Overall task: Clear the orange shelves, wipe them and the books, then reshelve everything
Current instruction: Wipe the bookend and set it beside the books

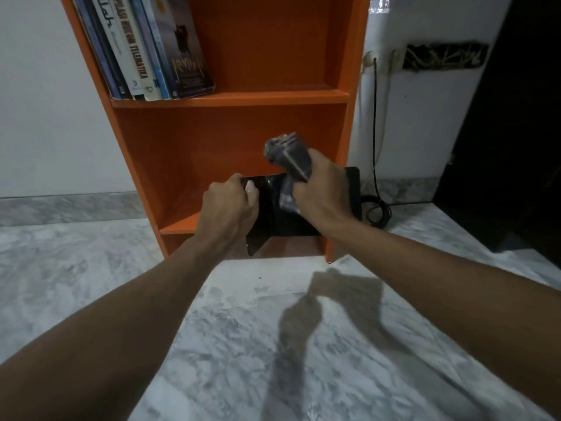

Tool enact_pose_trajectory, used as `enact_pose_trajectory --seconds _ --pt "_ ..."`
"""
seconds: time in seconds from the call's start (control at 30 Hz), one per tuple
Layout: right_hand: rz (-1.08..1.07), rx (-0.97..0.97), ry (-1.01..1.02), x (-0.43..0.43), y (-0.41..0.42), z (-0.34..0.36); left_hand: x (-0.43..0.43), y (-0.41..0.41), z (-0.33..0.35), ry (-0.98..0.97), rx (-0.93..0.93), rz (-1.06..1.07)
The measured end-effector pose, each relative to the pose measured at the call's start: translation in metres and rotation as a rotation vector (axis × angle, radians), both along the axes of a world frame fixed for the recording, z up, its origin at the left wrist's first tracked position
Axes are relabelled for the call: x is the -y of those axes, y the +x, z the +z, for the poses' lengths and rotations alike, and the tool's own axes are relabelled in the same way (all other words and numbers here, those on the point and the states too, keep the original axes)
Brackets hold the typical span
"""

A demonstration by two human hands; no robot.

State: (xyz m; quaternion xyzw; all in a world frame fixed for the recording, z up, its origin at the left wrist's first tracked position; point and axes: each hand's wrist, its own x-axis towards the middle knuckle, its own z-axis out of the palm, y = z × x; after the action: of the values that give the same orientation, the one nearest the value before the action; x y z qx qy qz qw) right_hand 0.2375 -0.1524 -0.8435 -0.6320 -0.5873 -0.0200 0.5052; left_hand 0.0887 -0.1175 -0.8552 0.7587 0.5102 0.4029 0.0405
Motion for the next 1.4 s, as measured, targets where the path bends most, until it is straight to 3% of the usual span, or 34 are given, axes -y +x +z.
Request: enact_pose_trajectory --seconds 0.2,0.3,0.4,0.57,0.77,0.93,1.03,1.13,1.2,1.23,1.3,1.37,1.4 --pt "0.081 0.172 -0.444 0.026 -0.017 -0.087 0.0 -0.007 0.008 0.091 0.07 0.011" --pt "0.054 0.071 -0.546 0.049 -0.003 -0.09 -0.006 -0.02 0.0 0.093 0.052 0.032" --pt "-0.024 -0.065 -0.346 0.043 0.005 -0.052 -0.01 -0.019 -0.005 0.066 0.042 0.033" --pt "0.18 -0.282 -0.042 0.007 -0.005 -0.015 0.0 0.003 0.005 0.06 0.103 -0.067" --pt "0.555 0.09 -0.204 0.061 -0.005 -0.092 -0.002 -0.017 0.01 0.103 0.167 -0.018" --pt "0.438 -0.081 0.113 0.037 0.0 -0.038 -0.007 -0.013 -0.006 0.066 0.091 0.025" --pt "0.394 -0.174 0.152 0.016 -0.008 -0.016 -0.004 -0.002 -0.001 0.045 0.135 -0.01" --pt "0.415 0.099 -0.058 0.043 -0.011 -0.056 -0.002 -0.005 0.011 0.083 0.203 0.025" --pt "0.571 0.343 -0.319 0.069 -0.004 -0.091 -0.003 -0.015 0.013 0.102 0.203 0.071" --pt "0.659 0.372 -0.345 0.079 -0.001 -0.102 -0.004 -0.019 0.014 0.102 0.196 0.086" --pt "0.658 0.131 -0.232 0.082 0.004 -0.104 -0.006 -0.023 0.013 0.088 0.148 0.107" --pt "0.468 -0.157 -0.112 0.073 0.009 -0.084 -0.004 -0.02 0.012 0.055 0.074 0.133" --pt "0.381 -0.212 -0.066 0.068 0.01 -0.07 -0.004 -0.018 0.011 0.037 0.046 0.134"
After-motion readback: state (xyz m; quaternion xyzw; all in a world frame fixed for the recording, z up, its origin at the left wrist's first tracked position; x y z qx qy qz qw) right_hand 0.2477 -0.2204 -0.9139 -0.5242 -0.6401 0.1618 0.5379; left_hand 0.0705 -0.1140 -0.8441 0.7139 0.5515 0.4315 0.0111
